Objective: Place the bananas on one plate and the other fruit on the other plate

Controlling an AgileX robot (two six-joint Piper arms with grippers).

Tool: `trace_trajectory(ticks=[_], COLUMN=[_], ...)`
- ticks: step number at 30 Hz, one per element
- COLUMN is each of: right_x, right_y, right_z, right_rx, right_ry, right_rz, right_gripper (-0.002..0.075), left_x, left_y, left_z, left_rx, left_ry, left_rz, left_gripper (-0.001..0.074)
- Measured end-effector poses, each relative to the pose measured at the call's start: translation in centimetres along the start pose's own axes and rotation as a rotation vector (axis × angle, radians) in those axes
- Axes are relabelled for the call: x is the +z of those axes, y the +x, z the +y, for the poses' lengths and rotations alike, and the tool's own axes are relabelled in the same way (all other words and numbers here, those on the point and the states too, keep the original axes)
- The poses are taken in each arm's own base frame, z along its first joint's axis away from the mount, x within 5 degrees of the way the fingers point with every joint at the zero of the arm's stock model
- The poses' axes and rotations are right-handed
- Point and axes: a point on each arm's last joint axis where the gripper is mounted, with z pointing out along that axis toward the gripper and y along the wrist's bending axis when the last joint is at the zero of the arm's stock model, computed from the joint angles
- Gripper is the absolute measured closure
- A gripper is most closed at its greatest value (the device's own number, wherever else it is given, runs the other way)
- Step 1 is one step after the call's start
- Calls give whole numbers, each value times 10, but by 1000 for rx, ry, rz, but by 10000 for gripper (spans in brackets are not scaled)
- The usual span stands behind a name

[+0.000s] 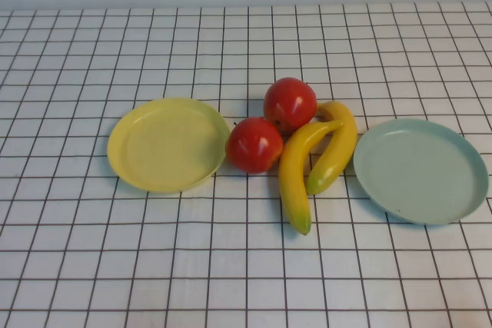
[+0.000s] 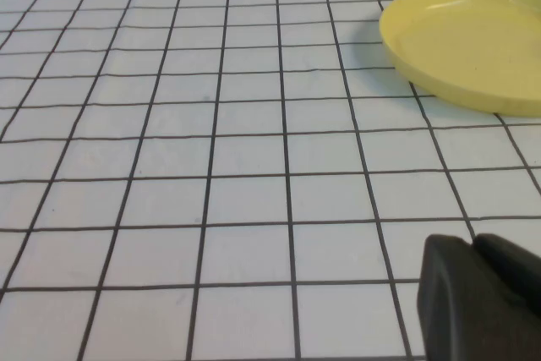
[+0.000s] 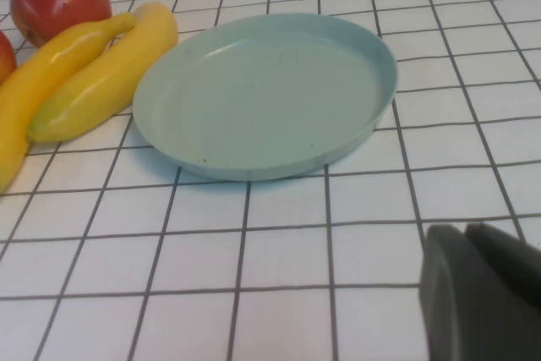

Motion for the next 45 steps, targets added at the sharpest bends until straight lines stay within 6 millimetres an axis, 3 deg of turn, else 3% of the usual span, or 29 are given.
trace_trajectory(ticks=[23,31,38,40,45], right_x=[0,0,0,0,0], right_y=[0,0,0,0,0], right_z=[0,0,0,0,0], right_rx=[0,0,0,0,0], right_ry=[0,0,0,0,0], right_rz=[0,0,0,0,0], right_gripper=[742,742,742,742,742], left_x=[0,0,0,-1,-8], left_y=[0,0,-3,-10,-37], left_z=[0,8,9,6,-1], left_rx=[2,224,250,181,-237], left_ry=[-1,-90,-97,-72,65], left_rz=[0,7,-17,-107,-414], left_gripper=[733,733,733,734,733])
